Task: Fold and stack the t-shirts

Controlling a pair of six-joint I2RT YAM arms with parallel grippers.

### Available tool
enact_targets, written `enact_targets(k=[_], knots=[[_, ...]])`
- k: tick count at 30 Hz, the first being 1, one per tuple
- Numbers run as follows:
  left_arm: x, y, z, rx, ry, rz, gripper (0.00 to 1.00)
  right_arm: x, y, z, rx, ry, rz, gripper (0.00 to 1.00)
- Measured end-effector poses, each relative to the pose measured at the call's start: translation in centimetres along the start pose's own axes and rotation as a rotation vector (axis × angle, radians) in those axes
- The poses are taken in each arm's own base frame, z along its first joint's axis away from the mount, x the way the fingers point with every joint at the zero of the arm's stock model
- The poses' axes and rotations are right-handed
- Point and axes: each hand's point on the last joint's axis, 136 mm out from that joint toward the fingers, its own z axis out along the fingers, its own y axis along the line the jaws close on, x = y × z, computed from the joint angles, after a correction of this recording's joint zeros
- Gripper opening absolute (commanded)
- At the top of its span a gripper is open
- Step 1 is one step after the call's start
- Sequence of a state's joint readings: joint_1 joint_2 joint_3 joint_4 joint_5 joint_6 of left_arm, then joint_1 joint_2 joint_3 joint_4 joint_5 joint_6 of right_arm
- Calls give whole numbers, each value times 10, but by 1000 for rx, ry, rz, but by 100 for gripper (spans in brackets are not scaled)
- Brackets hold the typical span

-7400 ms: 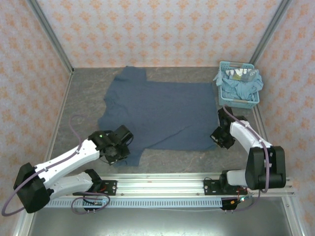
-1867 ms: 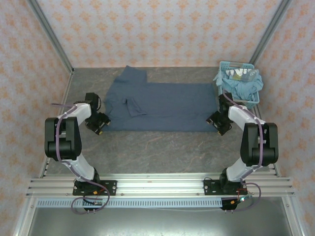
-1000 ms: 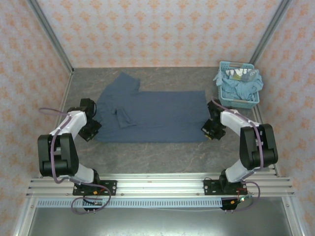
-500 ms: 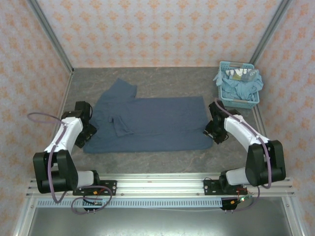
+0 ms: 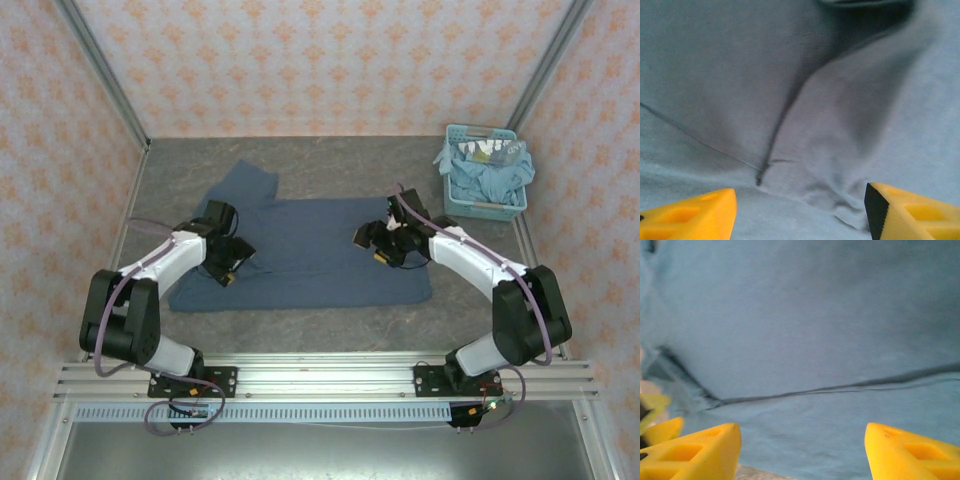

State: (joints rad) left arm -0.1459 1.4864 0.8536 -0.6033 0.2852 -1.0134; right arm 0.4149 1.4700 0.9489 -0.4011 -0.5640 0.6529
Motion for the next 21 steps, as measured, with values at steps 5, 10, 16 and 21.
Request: enact_targets(k=[5, 10, 16, 21], knots=[[2, 10, 18, -68, 27, -8, 68, -2, 8, 1, -36, -3, 3, 66], [-1, 0, 20, -62, 26, -6, 58, -2, 8, 1, -35, -3, 6, 66], [-5, -30, 17, -25, 13, 24, 52, -3, 7, 2, -32, -5, 14, 66], [-12, -56, 15, -42, 4, 51, 50, -3, 6, 3, -26, -6, 17, 66]])
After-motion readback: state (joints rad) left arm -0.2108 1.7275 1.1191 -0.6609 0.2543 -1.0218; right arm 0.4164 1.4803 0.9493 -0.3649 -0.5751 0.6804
